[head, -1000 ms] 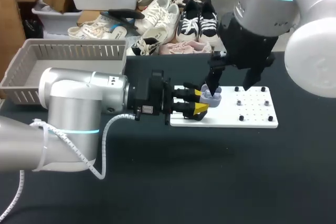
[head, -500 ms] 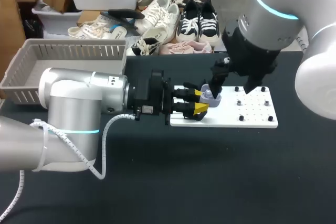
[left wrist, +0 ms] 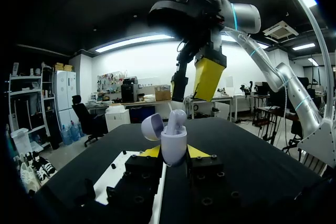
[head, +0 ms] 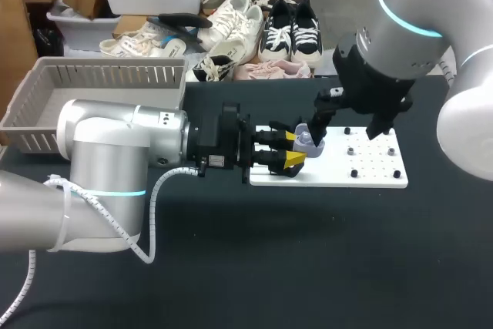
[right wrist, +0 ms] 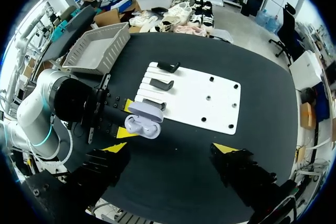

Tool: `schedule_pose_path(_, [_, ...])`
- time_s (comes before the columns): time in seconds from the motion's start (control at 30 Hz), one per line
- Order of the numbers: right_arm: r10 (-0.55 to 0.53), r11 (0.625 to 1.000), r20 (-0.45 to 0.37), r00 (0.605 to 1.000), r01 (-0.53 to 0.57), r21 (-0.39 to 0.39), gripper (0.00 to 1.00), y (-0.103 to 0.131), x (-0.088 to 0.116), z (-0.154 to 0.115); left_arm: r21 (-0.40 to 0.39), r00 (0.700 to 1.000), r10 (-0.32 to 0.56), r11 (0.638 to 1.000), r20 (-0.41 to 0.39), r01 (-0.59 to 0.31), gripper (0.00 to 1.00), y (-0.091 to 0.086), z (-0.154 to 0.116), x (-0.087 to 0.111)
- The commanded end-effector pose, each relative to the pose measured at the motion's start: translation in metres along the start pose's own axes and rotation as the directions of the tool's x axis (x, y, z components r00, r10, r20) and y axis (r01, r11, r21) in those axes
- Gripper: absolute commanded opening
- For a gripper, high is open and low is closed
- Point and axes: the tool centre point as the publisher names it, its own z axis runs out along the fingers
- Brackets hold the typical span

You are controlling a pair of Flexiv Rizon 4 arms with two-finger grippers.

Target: Pick up each earbud case from the left stands, insert the matching earbuds, close the lid, and place the case in the box.

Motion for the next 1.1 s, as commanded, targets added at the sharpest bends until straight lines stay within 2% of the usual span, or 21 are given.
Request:
schedule_pose_path(0.03, [0.009, 1.0, 0.002, 1.0, -0.009, 0.006, 1.0, -0.002, -0.001, 0.005, -0.005, 1.0, 0.002, 1.0, 0.002, -0.002, 0.0, -0.001, 0.0, 0.0])
schedule_pose_path(1.1, [0.026, 1.0, -0.023, 0.999, -0.025, 0.012, 1.0, -0.002, -0.012, 0.019, -0.005, 1.0, 0.002, 1.0, 0.002, -0.002, 0.0, -0.001, 0.0, 0.0])
